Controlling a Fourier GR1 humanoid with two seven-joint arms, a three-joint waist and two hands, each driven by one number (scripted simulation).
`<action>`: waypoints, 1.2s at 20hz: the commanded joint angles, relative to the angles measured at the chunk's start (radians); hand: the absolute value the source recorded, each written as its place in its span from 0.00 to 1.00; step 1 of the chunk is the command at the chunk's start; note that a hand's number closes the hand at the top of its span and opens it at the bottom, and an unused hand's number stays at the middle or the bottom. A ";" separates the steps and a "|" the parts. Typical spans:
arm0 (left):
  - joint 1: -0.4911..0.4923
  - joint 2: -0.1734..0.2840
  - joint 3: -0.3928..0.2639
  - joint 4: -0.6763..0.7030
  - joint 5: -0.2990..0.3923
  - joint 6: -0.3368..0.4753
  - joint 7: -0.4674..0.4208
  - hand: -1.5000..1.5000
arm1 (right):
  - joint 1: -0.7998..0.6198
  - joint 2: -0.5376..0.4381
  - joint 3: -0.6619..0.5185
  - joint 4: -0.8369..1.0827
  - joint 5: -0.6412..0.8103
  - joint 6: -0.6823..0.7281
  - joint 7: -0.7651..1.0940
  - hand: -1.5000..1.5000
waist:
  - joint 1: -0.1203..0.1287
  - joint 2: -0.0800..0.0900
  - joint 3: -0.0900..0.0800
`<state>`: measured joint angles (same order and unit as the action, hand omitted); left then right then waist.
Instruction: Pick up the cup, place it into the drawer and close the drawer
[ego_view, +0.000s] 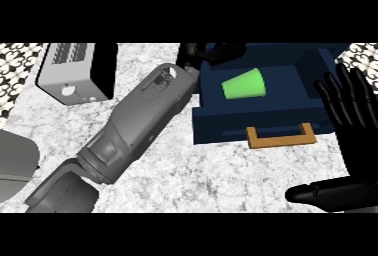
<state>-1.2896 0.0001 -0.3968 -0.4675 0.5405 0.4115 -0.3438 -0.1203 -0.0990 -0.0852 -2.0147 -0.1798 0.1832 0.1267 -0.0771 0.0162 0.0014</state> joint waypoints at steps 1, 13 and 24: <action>-0.020 0.000 -0.071 0.056 0.036 0.022 -0.010 1.00 | 0.008 -0.016 -0.009 -0.017 -0.030 0.021 0.015 0.00 | -0.028 0.006 0.000; -0.030 0.000 -0.170 0.085 0.100 0.052 -0.012 0.00 | -0.041 0.042 0.064 0.012 0.001 -0.006 0.004 0.00 | -0.038 0.014 0.000; -0.009 0.000 -0.123 -0.054 0.241 -0.004 -0.153 0.00 | 0.044 -0.013 -0.031 -0.041 -0.172 0.070 0.038 0.00 | 0.022 -0.008 -0.001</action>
<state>-1.3097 0.0001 -0.5299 -0.4746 0.7442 0.4282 -0.4577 -0.1177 -0.0983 -0.0953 -2.0379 -0.3048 0.2276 0.1551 -0.0776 0.0161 0.0008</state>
